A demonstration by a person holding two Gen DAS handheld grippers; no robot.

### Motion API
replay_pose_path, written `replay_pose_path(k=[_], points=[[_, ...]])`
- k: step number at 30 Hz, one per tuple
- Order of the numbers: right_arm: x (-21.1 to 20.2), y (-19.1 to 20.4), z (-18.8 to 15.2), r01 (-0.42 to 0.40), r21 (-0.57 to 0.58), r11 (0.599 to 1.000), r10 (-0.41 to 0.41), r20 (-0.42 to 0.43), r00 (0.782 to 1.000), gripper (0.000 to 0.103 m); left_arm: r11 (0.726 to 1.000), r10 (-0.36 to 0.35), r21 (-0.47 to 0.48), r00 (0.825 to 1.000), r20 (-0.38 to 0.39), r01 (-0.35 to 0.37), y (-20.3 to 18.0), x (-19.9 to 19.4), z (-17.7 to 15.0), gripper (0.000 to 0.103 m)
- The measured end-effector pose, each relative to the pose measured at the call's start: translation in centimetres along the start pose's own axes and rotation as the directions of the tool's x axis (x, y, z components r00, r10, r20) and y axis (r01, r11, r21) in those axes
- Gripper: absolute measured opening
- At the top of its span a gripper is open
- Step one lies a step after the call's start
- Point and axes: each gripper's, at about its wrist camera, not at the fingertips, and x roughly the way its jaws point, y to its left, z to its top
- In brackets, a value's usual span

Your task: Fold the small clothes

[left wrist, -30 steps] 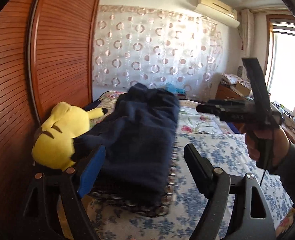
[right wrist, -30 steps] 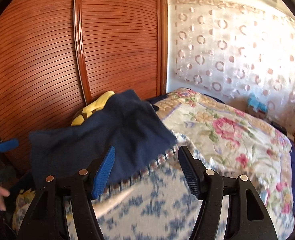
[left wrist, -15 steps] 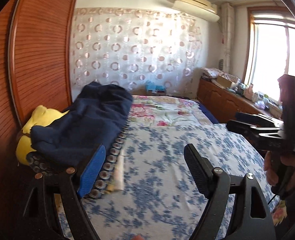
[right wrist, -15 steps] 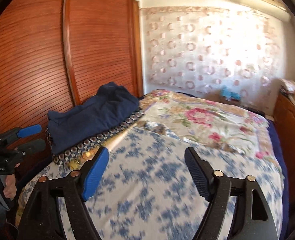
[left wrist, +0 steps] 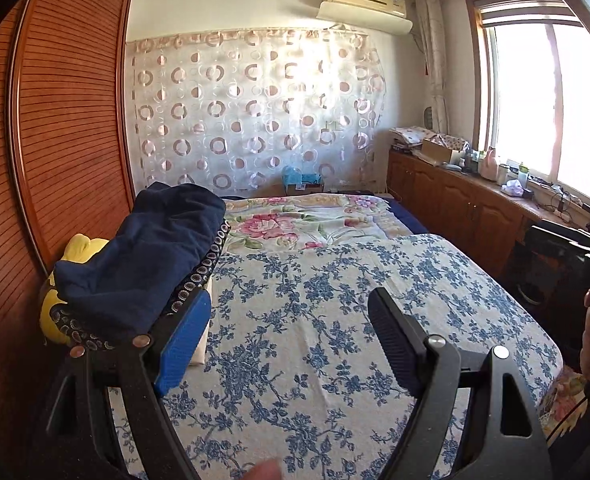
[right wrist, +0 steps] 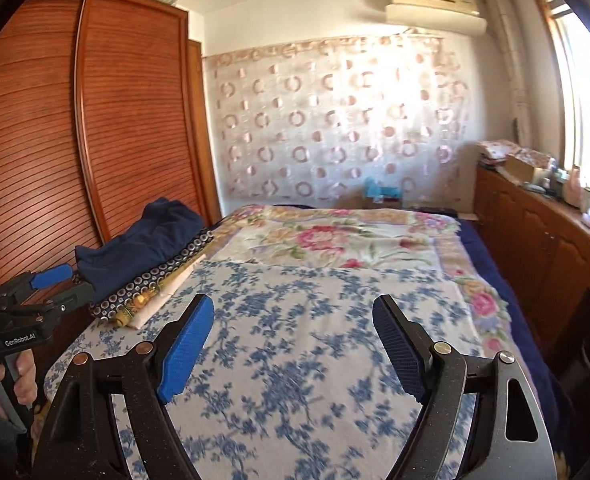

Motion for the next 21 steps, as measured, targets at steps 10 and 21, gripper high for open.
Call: replay_pose_path(k=[10, 21], points=[[-1.8, 3.0, -1.7, 0.056, 0.016, 0.998, -0.056, 0.022, 0.998, 0.083, 1.0, 0.002, -0.003, 1.0, 0.021, -0.002, -1.5, -1.2, 0.3, 0.081], [-1.2, 3.0, -2.3, 0.059, 0.033, 0.998, -0.059, 0.019, 0.998, 0.083, 1.0, 0.009, -0.006, 1.0, 0.02, -0.009, -1.4, -1.6, 0.6, 0.081]])
